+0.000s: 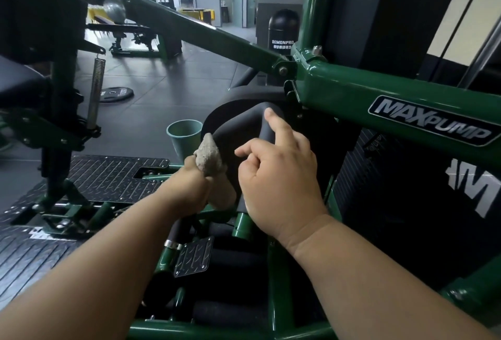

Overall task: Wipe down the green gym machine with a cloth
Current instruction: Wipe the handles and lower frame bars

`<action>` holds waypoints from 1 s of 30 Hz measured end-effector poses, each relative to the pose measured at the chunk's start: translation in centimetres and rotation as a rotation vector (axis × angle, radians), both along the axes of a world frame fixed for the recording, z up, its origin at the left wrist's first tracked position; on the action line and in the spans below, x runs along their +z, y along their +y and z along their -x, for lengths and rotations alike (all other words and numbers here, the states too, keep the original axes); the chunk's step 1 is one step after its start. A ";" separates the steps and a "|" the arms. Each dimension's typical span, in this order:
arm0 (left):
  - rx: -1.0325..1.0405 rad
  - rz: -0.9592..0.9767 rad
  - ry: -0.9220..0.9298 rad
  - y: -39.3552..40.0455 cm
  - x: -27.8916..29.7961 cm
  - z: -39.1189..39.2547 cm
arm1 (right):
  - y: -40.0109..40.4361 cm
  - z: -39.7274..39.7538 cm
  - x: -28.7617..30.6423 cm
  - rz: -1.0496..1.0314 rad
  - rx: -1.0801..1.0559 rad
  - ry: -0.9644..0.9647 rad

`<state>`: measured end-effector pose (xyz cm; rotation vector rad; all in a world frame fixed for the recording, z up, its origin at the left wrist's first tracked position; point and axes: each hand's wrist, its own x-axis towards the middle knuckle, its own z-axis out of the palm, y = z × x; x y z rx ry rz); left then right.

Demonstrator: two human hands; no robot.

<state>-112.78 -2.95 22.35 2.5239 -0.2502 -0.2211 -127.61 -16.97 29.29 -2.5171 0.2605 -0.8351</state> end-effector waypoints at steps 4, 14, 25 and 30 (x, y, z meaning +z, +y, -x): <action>-0.006 -0.011 0.027 1.4 0.0 1.2 | -0.1 0.0 -0.1 0.003 0.005 -0.008; 0.112 0.047 0.053 0.8 0.7 2.8 | 0.0 -0.2 -0.4 -0.001 -0.001 -0.061; 0.122 -0.021 -0.110 2.0 -2.5 4.7 | -0.1 0.1 -0.2 0.009 0.017 -0.031; 0.058 -0.056 -0.074 4.0 -3.8 5.0 | 0.0 -0.2 -0.4 0.069 -0.012 -0.072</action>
